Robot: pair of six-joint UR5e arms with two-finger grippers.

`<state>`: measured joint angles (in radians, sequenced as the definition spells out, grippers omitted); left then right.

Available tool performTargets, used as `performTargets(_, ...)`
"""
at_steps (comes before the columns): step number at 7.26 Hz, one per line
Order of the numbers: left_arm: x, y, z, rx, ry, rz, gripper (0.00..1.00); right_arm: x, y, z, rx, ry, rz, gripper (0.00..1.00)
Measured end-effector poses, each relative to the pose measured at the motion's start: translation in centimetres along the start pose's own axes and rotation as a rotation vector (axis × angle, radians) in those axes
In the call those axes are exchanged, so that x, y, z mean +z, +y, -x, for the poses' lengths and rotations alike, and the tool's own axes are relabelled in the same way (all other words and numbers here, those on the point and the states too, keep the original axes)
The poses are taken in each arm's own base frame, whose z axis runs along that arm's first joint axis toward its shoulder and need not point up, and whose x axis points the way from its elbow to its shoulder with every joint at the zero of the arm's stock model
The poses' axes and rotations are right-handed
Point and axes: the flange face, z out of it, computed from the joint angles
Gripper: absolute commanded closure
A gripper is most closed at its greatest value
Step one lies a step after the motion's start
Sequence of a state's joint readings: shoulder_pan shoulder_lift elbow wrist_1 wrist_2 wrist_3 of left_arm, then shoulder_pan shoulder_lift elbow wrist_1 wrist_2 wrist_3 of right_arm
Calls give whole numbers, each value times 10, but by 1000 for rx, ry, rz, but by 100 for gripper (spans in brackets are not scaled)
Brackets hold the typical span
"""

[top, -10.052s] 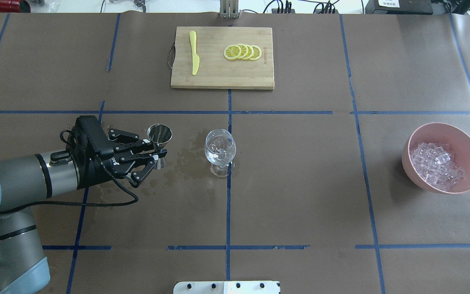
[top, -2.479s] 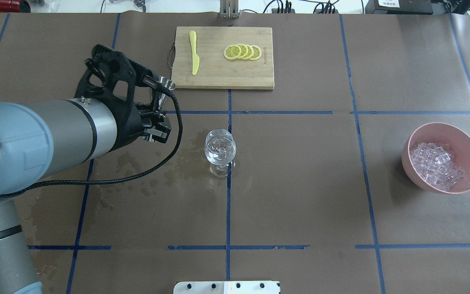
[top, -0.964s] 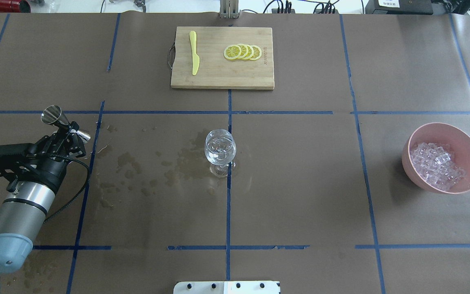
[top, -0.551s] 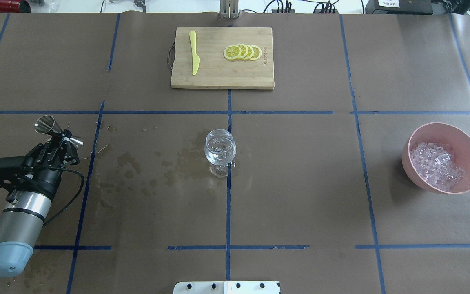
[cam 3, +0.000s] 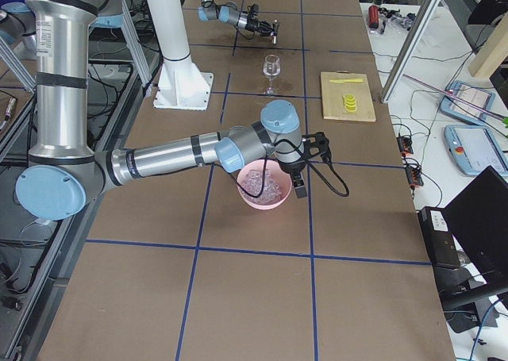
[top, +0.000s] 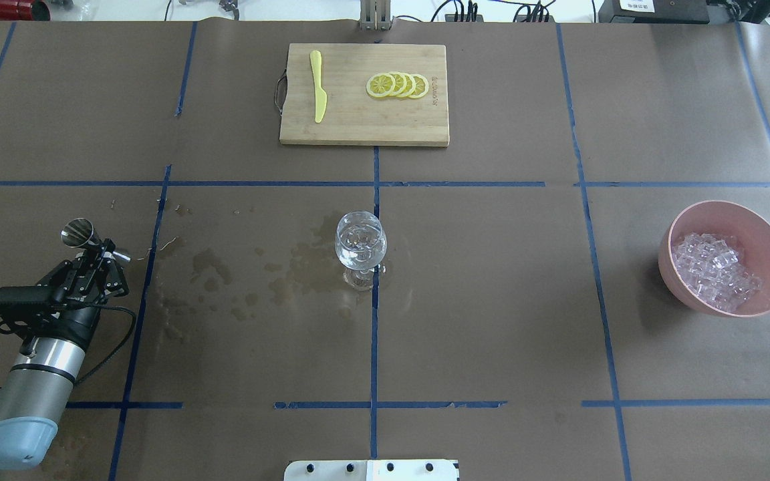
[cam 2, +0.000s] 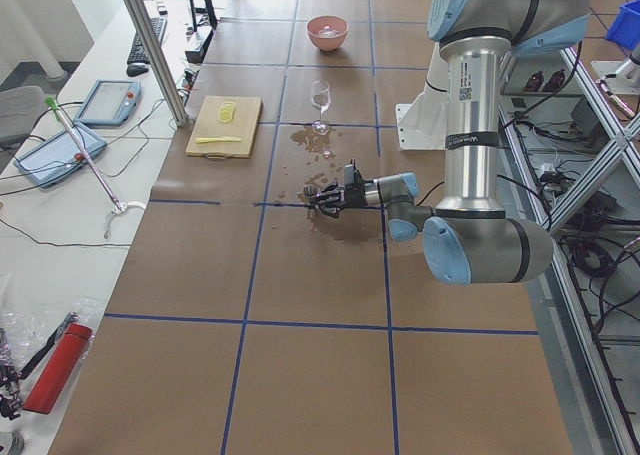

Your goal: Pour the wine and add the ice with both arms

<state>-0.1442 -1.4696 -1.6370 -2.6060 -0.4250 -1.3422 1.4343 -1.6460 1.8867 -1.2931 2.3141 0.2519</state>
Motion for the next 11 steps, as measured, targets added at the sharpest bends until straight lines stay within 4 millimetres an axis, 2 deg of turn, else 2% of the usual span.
performTargets(6,-11,12,-7,6,23,23,100,0,0,0,1,1,0,0)
performTargets(8,-13,14,-9,7,28,28,97,0,0,0,1,1,0,0)
performTargets(10,-14,16,-9,8,29,30,85,0,0,0,1,1,0,0)
performTargets(11,-14,16,-9,9,30,31,68,0,0,0,1,1,0,0)
